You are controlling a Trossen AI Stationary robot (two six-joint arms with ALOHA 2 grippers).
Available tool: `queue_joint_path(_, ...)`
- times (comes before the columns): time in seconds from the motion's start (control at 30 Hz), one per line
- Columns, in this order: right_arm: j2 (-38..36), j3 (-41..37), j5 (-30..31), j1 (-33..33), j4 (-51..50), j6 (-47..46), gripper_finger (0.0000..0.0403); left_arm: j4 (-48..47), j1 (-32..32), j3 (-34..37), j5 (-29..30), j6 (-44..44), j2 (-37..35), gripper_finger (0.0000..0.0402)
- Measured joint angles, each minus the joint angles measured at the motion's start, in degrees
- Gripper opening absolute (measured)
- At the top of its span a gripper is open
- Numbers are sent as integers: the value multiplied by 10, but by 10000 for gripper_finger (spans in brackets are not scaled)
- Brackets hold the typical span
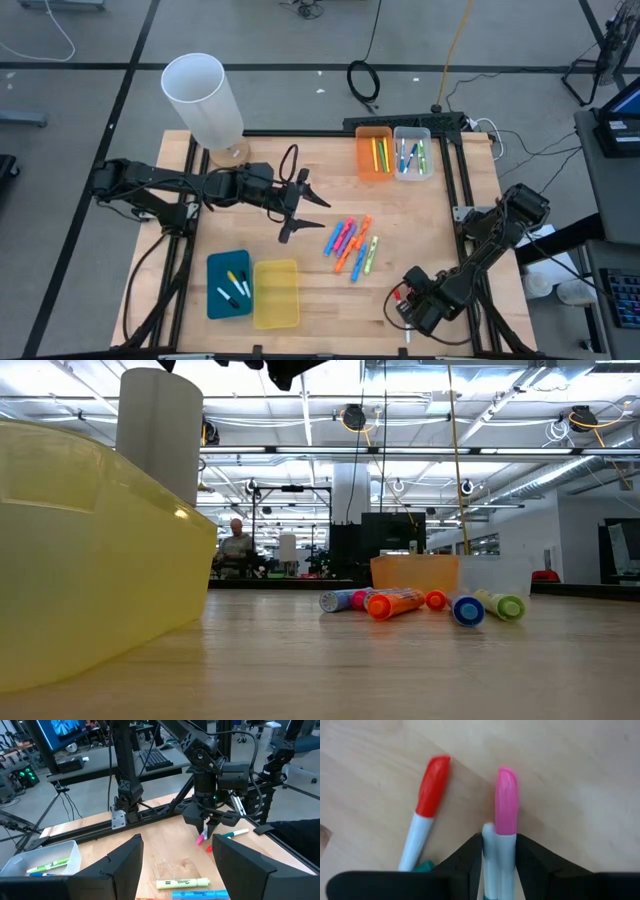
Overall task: Pick & Place Markers
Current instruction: Put the white and pink highlighter pen into the blue bin
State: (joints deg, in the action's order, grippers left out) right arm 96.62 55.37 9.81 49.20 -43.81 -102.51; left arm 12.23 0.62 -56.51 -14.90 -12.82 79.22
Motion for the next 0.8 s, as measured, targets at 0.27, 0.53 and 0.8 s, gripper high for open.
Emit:
queue_joint_path(0.27, 0, 0, 7, -45, 0, 78, 100, -4, 0, 0, 0, 0, 0, 241)
queue_joint_path(0.53, 0, -8, -4, -76, 0, 137, 64, -4, 0, 0, 0, 0, 0, 241)
queue_joint_path(0.8, -1, -48, -27, -76, 26, 141, 29, 2, -1, 0, 0, 23, 1, 241)
